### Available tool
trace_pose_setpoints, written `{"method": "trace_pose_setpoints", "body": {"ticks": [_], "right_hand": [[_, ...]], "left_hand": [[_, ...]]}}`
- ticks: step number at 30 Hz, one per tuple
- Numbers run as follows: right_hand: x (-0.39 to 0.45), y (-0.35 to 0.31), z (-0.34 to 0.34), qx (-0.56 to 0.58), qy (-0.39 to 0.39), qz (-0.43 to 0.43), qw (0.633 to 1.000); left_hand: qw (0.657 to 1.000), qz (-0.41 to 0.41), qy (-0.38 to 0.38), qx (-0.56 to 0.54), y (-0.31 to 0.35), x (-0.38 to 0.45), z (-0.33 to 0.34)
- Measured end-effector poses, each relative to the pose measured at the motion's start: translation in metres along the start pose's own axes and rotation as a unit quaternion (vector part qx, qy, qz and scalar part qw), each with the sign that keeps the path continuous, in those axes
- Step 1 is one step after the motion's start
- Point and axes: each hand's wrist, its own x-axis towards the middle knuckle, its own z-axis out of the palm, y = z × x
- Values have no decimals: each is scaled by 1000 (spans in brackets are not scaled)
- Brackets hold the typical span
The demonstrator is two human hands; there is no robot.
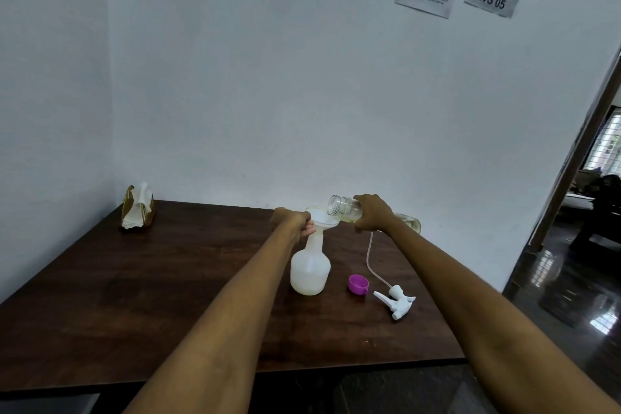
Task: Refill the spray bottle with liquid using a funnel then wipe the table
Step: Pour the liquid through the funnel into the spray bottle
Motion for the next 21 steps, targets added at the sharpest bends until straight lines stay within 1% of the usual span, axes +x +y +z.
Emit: {"method": "trace_pose_setpoints", "body": {"ticks": [10,21], "right_hand": [[-1,0,0,-2,1,5,1000],[-1,-3,0,-2,-1,-6,1000]], "left_hand": [[1000,16,3,4,0,-2,-1],[1000,8,11,15,0,-3,-2]]}}
